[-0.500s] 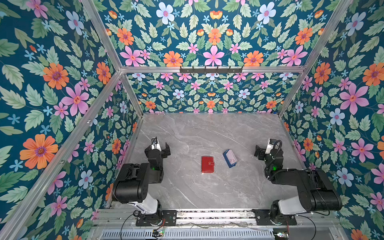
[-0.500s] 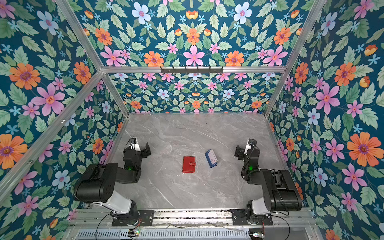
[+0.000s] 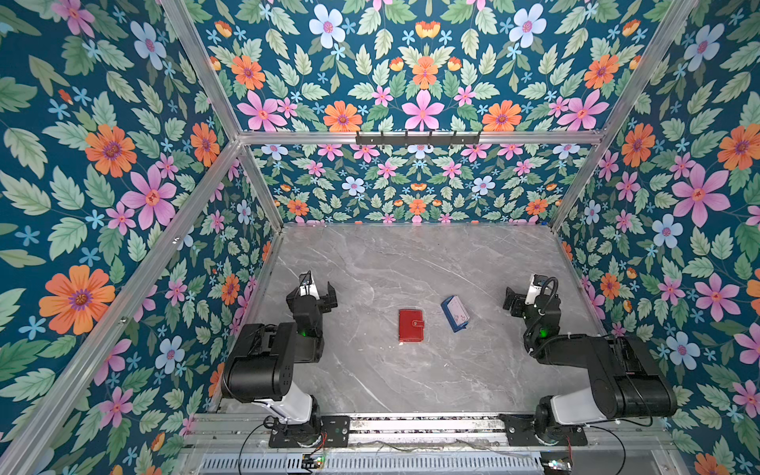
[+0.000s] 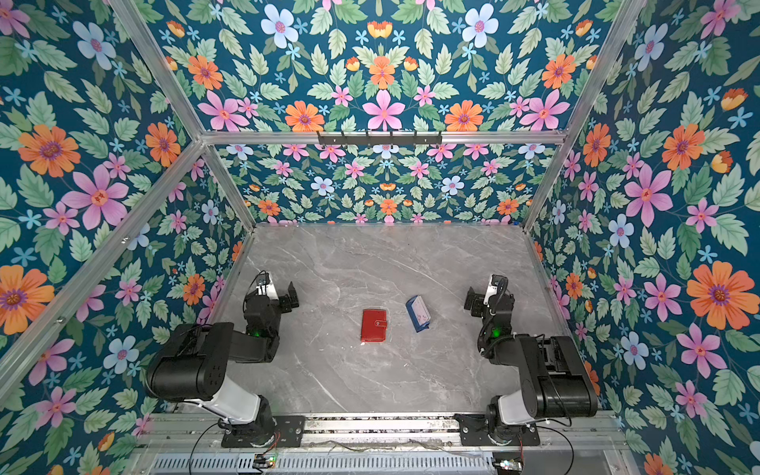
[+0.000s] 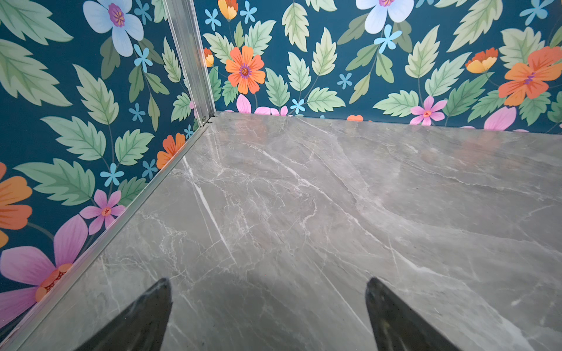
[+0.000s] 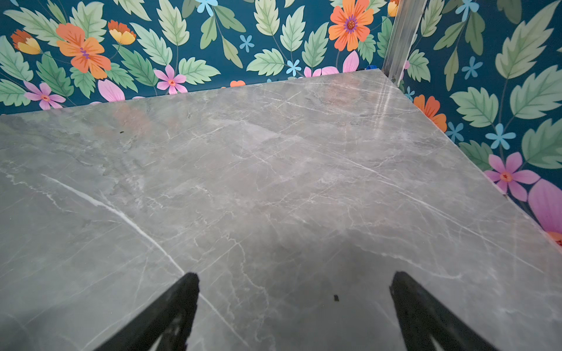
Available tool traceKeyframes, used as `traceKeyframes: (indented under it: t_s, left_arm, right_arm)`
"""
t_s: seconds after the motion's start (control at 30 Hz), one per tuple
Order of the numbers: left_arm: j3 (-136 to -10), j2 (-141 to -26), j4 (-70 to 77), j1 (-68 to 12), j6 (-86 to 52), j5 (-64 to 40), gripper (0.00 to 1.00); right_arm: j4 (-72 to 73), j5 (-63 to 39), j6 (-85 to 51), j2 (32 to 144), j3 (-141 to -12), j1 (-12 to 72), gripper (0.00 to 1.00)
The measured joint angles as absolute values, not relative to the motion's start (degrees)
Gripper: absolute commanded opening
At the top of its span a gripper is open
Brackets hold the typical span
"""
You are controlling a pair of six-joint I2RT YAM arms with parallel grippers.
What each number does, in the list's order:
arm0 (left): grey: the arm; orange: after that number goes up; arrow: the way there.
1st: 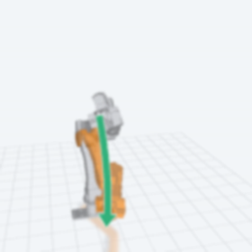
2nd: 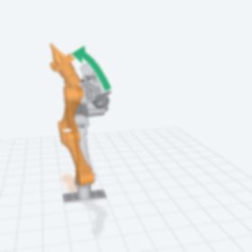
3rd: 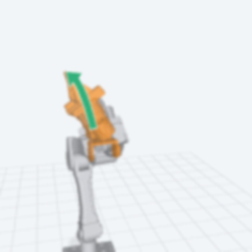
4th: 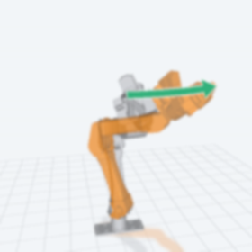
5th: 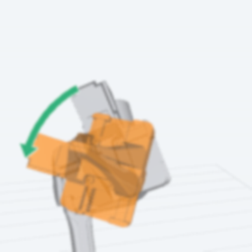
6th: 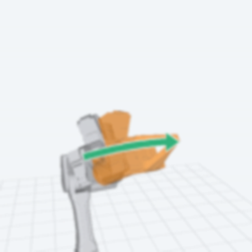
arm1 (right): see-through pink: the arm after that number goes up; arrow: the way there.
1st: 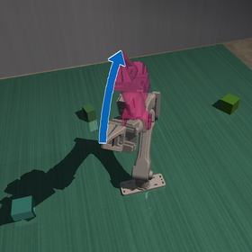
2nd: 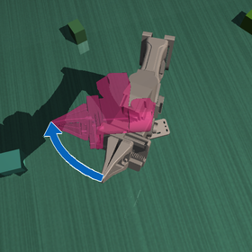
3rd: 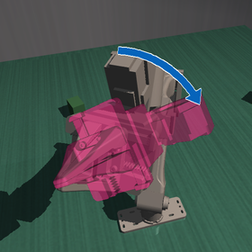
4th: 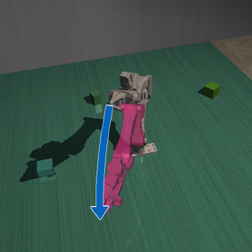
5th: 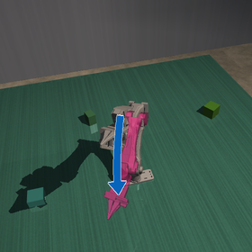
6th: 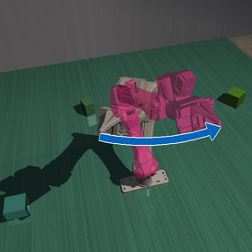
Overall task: Insert credit cards into a card holder
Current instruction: Pick up the card holder from the center of the table.
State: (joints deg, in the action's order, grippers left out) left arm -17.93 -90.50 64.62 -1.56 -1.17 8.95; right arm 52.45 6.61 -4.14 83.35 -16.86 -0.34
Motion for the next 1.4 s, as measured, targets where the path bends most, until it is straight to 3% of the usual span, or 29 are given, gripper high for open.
traceKeyframes:
  t_s: [0.73, 0.9, 1.2, 1.4]
  left_arm:
    - [-17.93, -90.43, 64.64, -1.61, -1.17, 8.97, 1.00]
    - [-20.29, -85.30, 59.31, -2.61, -1.41, 12.58, 1.00]
    - [-28.40, -76.97, 39.75, -2.74, -11.42, 15.35, 1.00]
    - [-34.50, -76.14, 24.71, -3.81, -15.27, 11.57, 0.97]
  right_arm:
    - [52.58, 6.92, -4.16, 83.26, -16.75, -0.14, 0.99]
    - [49.65, 10.48, -4.27, 77.65, -16.82, 0.71, 0.99]
    - [28.69, 16.08, -11.18, 63.35, -24.64, 0.69, 0.99]
    - [10.61, 9.74, -14.74, 62.63, -33.63, 0.78, 0.99]
